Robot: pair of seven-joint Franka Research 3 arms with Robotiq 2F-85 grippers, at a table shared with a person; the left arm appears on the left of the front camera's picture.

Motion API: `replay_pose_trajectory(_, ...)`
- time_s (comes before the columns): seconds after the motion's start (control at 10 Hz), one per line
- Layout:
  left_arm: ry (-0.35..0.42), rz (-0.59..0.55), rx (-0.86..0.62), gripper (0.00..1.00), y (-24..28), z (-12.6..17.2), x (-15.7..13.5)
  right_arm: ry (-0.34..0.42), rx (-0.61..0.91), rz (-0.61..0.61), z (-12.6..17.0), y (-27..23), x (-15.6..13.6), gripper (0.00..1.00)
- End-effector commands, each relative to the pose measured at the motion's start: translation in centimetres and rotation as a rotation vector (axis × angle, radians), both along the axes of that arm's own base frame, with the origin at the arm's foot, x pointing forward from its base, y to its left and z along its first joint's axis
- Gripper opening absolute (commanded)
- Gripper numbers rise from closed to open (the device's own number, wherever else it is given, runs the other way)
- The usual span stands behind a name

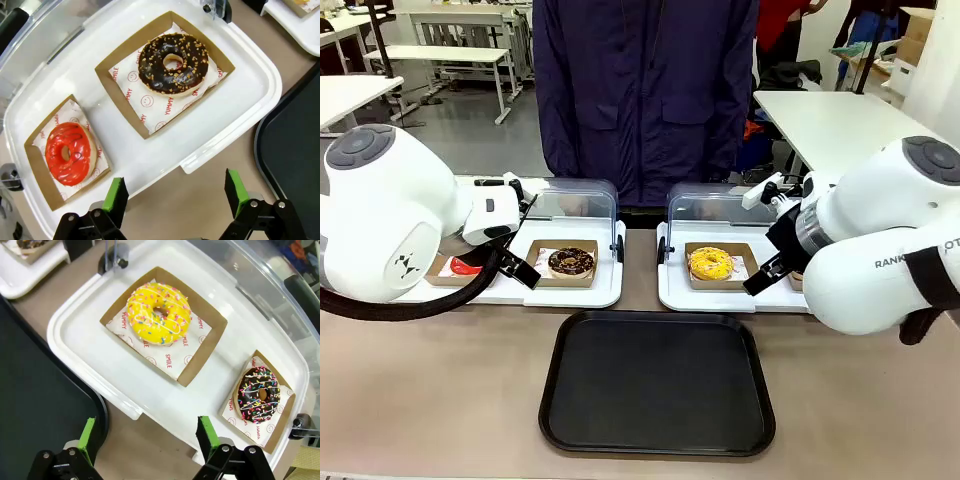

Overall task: Move the first donut from the left to the tray.
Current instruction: Pick up the Paper togo box containing the Donut indicated by the person and place it on the Handle tray.

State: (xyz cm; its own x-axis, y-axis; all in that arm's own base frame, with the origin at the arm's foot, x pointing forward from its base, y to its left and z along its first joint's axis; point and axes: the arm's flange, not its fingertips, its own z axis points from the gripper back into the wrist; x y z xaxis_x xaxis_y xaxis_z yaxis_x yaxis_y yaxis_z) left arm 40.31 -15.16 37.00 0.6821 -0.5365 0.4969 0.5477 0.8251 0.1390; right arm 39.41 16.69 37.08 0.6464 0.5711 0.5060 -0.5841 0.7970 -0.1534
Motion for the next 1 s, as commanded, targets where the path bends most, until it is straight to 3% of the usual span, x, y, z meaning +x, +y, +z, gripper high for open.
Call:
replay_pose_trajectory(0.0, 0.0, 0.0, 0.0, 1.0, 0.0, 0.01, 0.0, 0.0, 0.0, 0.0, 0.0, 0.0, 0.0, 1.0)
replay_pose_trajectory(0.9, 0.0, 0.0, 0.0, 1.0, 0.0, 0.01, 0.0, 0.0, 0.0, 0.0, 0.0, 0.0, 0.0, 1.0)
